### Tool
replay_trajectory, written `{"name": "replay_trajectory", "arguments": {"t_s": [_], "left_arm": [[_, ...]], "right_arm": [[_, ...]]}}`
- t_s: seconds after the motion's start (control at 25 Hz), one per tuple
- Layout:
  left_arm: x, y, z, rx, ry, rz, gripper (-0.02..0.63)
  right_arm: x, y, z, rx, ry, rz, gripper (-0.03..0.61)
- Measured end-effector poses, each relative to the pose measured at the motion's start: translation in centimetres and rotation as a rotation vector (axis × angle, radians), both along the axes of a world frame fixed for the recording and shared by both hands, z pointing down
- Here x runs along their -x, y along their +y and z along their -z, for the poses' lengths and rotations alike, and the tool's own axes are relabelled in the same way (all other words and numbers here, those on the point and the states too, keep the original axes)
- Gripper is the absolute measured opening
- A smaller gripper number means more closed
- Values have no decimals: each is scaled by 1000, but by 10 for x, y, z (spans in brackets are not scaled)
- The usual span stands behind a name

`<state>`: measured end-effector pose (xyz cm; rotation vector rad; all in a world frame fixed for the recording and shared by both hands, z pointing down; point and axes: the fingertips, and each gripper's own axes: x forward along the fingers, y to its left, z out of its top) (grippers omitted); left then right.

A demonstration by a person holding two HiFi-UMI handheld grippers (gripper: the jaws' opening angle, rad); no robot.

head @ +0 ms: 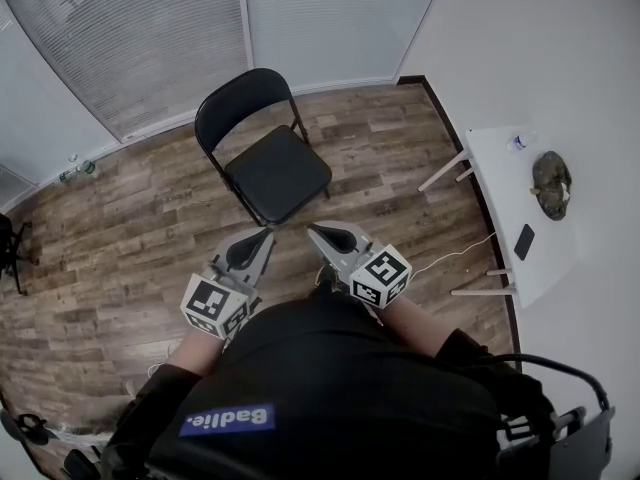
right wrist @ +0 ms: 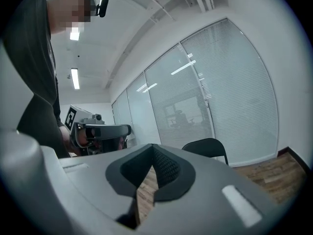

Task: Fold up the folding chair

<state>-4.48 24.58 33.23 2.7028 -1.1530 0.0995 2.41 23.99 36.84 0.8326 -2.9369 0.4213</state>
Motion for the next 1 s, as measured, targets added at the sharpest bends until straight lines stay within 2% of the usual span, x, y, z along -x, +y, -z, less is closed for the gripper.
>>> {"name": "replay_trajectory", "arguments": {"t_s": [0.56, 0.76, 1.0], "left_arm": [[-51, -118, -14, 39, 9, 159, 5], [-63, -137, -17, 45, 5, 172, 5], [-56, -159, -15, 50, 9, 175, 5]], "right_arm": [[-63, -112, -28, 54, -19, 127, 2], [-74, -133, -29, 41, -24, 141, 2], [-72, -156, -34, 58, -17, 119, 2]]}}
